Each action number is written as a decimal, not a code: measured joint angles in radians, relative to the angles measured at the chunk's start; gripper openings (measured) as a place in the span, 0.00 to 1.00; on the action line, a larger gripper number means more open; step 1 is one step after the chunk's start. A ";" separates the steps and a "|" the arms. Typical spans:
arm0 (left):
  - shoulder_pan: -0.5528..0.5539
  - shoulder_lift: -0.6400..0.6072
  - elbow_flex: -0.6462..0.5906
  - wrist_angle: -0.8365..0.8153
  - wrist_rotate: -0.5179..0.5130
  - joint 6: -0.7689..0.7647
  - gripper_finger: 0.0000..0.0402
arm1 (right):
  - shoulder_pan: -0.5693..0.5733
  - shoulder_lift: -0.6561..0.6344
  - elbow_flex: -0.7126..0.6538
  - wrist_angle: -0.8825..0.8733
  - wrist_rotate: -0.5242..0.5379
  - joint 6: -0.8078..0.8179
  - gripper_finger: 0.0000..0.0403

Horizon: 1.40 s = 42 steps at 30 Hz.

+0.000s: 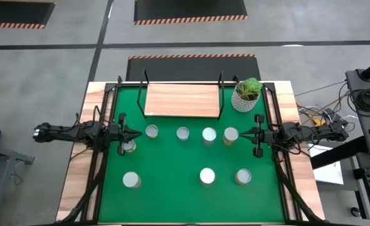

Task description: Pick and place cans onto a shelf

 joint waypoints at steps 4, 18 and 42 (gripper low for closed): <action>0.000 0.000 0.000 0.000 0.000 0.000 0.00 | 0.000 0.000 0.000 0.000 0.000 0.000 0.03; 0.000 0.000 0.000 0.000 0.000 0.000 0.00 | 0.000 0.000 0.000 0.000 0.000 0.000 0.03; 0.000 0.000 0.000 0.000 0.000 0.080 0.00 | 0.000 0.000 0.000 0.000 0.000 0.000 0.03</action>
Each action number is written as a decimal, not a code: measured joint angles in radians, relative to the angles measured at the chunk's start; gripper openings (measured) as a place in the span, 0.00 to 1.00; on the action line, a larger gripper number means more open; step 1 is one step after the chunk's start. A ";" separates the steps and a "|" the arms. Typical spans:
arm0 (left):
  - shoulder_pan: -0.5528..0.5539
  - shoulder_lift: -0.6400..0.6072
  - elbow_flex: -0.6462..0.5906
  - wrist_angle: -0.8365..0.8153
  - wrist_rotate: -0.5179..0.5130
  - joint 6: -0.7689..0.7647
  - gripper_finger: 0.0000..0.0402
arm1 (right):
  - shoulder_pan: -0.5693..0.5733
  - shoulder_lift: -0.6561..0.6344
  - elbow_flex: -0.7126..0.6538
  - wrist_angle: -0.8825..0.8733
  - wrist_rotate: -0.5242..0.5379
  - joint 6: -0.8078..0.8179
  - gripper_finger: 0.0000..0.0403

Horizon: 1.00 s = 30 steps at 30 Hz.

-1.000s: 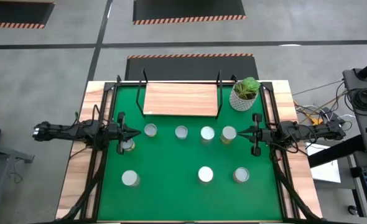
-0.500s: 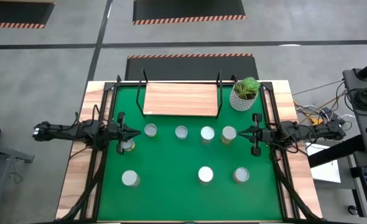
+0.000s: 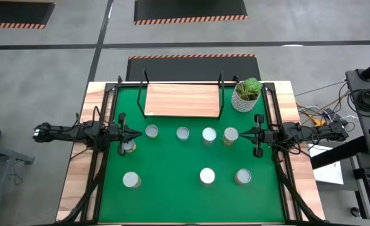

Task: Pick and place cans onto a shelf
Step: Put the canned salmon good on the shelf

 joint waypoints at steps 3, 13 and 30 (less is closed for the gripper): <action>0.000 0.000 0.000 0.002 0.000 0.001 0.00 | 0.000 0.000 0.000 0.000 0.000 0.000 0.03; -0.002 0.036 0.000 0.195 0.052 -0.261 0.00 | 0.000 0.000 0.000 0.007 0.001 0.006 0.03; -0.002 0.222 0.000 0.966 0.034 -0.115 0.00 | 0.000 -0.001 0.000 0.302 0.000 0.559 0.03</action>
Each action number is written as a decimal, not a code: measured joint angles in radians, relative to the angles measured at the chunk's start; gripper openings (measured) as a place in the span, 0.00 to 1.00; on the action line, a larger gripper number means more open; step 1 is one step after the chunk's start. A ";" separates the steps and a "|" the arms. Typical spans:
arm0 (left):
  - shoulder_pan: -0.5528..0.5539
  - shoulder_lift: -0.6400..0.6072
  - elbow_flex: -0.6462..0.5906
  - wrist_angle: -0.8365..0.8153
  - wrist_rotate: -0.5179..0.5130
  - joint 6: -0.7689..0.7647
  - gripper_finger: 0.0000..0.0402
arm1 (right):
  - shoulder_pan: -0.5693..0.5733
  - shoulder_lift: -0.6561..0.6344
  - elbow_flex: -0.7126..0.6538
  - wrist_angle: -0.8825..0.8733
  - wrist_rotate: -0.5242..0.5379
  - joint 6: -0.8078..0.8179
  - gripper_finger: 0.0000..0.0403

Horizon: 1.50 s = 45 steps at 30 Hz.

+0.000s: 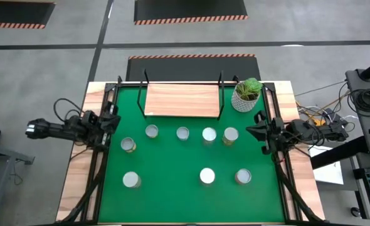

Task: Pick and place cans onto a shelf
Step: Put the canned salmon good on the shelf

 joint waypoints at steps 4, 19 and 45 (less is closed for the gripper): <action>0.000 0.051 0.000 0.017 0.000 -0.008 0.00 | 0.000 0.000 0.000 0.055 0.003 0.021 0.03; -0.001 0.521 0.337 -0.246 -0.158 -0.072 0.00 | 0.000 0.237 0.083 0.374 0.185 -0.193 0.03; -0.016 1.195 0.913 -1.290 -0.145 -0.246 0.00 | 0.000 0.482 0.382 0.325 0.220 -0.608 0.03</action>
